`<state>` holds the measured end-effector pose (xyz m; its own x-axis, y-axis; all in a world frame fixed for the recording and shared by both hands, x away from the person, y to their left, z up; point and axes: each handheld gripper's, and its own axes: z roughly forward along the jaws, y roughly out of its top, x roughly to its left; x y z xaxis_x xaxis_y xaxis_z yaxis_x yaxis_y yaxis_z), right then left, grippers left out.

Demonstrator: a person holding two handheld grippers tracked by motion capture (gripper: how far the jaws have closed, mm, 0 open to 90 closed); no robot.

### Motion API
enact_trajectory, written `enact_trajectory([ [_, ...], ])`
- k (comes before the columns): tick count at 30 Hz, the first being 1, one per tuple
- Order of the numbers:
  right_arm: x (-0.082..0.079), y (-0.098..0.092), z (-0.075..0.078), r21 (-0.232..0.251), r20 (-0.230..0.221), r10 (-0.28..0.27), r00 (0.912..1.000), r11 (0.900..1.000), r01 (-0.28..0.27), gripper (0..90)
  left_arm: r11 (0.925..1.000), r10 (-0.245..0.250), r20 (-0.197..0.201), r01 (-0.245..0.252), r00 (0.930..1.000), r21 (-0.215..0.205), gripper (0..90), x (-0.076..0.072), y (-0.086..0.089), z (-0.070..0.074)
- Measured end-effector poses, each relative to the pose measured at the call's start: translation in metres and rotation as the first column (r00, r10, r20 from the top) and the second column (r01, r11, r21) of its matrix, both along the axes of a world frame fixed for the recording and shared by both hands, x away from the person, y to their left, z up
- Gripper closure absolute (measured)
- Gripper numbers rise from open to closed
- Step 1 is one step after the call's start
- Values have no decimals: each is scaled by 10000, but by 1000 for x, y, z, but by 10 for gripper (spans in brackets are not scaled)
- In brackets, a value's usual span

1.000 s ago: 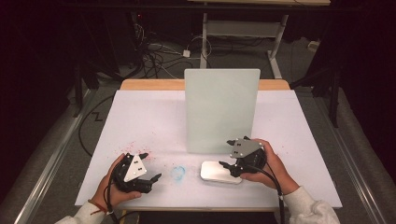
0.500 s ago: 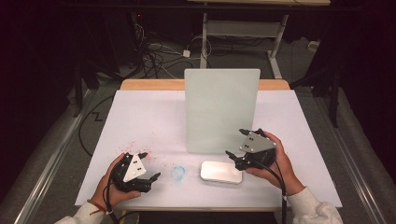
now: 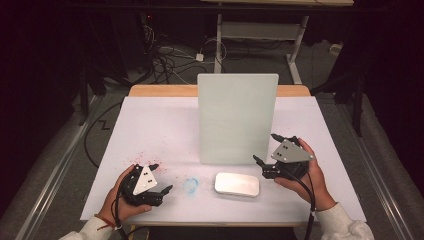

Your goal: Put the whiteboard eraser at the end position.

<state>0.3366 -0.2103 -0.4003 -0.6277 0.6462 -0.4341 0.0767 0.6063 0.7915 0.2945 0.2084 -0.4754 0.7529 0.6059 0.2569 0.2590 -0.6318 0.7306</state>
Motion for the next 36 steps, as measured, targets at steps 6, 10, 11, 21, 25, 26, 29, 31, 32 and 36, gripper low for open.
enact_trajectory([
  [6,-2,-12,-1,23,58,-335,9994,9994,335,180,9999,114,66,-113,9999,-108,192,0,1,1],
  [10,-3,-21,-4,31,89,-574,9983,9984,573,180,9998,141,13,-140,9999,-130,192,1,1,0],
  [11,-3,-23,-5,-28,108,-589,9982,9983,589,180,9998,132,21,-132,9999,-128,192,1,1,0],
  [21,-8,-46,-14,228,22,-1001,9950,9947,1000,175,9994,300,-3,-300,9995,-164,187,2,2,0],
  [25,-9,-54,-20,267,-17,-1124,9937,9933,1124,169,9990,345,-10,-346,9994,-274,185,3,2,1],
  [26,-10,-56,-21,328,-40,-1122,9937,9931,1123,164,9990,358,4,-358,9994,-260,183,3,2,1],
  [29,-13,-61,-24,558,-89,-1269,9919,9903,1272,162,9986,412,1,-411,9992,-323,181,3,2,1],
  [31,-16,-64,-26,581,-66,-1286,9917,9900,1287,162,9987,409,41,-408,9992,-304,181,3,2,2],
  [32,-17,-65,-28,607,-56,-1290,9916,9898,1291,161,9987,411,42,-410,9991,-304,181,3,2,2],
  [36,-21,-73,-34,804,-129,-1399,9901,9868,1405,161,9983,459,60,-456,9989,-356,181,4,2,2],
])
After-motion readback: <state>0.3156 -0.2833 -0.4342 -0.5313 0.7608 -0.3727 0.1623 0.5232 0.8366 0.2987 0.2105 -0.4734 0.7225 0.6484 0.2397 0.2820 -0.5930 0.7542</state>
